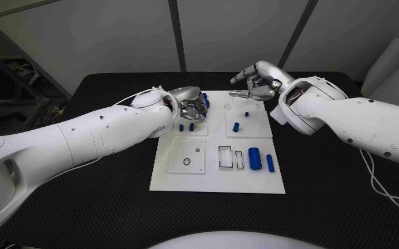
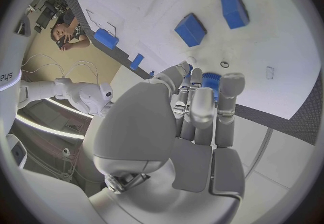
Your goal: Assemble the parts on the task board
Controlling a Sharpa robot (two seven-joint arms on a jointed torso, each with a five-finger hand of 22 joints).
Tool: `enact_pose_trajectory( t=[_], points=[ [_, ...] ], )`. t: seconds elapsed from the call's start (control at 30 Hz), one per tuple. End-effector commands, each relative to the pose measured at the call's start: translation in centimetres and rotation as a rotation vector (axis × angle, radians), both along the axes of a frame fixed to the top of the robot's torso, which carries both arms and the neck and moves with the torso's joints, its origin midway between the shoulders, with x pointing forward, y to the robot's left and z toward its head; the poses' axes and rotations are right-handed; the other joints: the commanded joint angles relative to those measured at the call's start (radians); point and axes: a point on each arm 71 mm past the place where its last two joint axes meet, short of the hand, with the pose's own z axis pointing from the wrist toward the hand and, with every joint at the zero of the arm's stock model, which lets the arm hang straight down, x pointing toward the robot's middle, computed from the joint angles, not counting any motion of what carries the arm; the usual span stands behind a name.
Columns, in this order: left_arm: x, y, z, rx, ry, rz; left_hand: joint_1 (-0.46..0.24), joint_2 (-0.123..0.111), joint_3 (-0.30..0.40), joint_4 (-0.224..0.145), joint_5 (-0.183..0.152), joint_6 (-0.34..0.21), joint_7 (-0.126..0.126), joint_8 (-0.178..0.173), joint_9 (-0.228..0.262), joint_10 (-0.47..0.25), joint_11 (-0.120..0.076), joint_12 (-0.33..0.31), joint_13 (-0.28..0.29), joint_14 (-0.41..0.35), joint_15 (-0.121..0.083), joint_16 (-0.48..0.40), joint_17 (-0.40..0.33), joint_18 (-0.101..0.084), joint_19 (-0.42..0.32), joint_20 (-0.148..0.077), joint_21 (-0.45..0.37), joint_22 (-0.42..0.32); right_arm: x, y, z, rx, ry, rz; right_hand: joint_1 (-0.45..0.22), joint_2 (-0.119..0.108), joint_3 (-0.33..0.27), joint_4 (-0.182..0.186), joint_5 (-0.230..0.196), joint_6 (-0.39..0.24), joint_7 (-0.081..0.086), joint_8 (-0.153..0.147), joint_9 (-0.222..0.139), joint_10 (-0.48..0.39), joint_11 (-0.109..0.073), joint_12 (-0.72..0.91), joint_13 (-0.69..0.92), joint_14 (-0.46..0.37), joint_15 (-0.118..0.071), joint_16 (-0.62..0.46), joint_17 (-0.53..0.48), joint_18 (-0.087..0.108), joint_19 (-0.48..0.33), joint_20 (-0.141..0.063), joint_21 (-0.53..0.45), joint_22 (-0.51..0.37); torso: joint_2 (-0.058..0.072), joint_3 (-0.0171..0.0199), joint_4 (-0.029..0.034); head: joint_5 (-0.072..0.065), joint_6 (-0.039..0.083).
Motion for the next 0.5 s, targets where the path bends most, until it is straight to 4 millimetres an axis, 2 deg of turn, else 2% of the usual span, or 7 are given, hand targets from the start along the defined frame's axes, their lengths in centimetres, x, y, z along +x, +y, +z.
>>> enact_pose_trajectory(
  t=[0.03, 0.2, 0.5],
  points=[
    [-0.1, 0.3, 0.8, -0.062, -0.035, 0.003, -0.013, 0.001, 0.002, -0.003, 0.005, 0.005, -0.001, 0.005, 0.001, 0.006, 0.002, 0.000, 0.001, 0.017, -0.006, 0.002, -0.001, 0.009, 0.002, 0.000, 0.006, 0.001, 0.1, -0.1, 0.1, -0.001, -0.007, -0.001, 0.003, 0.010, 0.008, 0.000, 0.005, 0.007, 0.002, -0.005, -0.001, 0.006, -0.004, 0.007, 0.002, 0.036, -0.007, -0.006, -0.001, -0.003, 0.074, -0.008, -0.002, 0.220, 0.001, 0.0002, -0.0011, 0.005, 0.001],
    [-0.3, 1.7, 1.4, -0.070, -0.044, 0.024, -0.014, 0.001, 0.003, -0.003, 0.005, 0.006, -0.001, 0.005, 0.001, 0.007, 0.002, 0.000, 0.001, 0.017, -0.006, 0.001, -0.002, 0.009, 0.002, 0.000, 0.007, 0.001, 0.2, -0.2, 0.1, -0.003, -0.005, -0.004, 0.003, 0.010, 0.008, 0.000, 0.005, 0.007, 0.002, -0.005, -0.001, 0.006, -0.004, 0.007, 0.002, 0.036, -0.007, -0.006, -0.001, -0.003, 0.074, -0.008, -0.002, 0.220, 0.001, 0.0014, -0.0006, 0.006, 0.002],
    [-0.4, 4.6, 1.8, -0.056, -0.023, 0.076, -0.021, -0.001, 0.002, -0.003, 0.003, 0.010, -0.002, 0.006, 0.000, 0.010, 0.001, 0.001, 0.001, 0.017, -0.006, 0.001, -0.004, 0.009, 0.001, 0.000, 0.008, 0.003, 0.2, -0.4, 0.0, -0.006, -0.002, -0.010, 0.003, 0.010, 0.008, 0.000, 0.005, 0.007, 0.002, -0.005, -0.001, 0.006, -0.004, 0.007, 0.002, 0.036, -0.007, -0.006, -0.001, -0.003, 0.074, -0.008, -0.002, 0.220, 0.001, 0.0006, -0.0012, 0.008, 0.000]
  ],
)
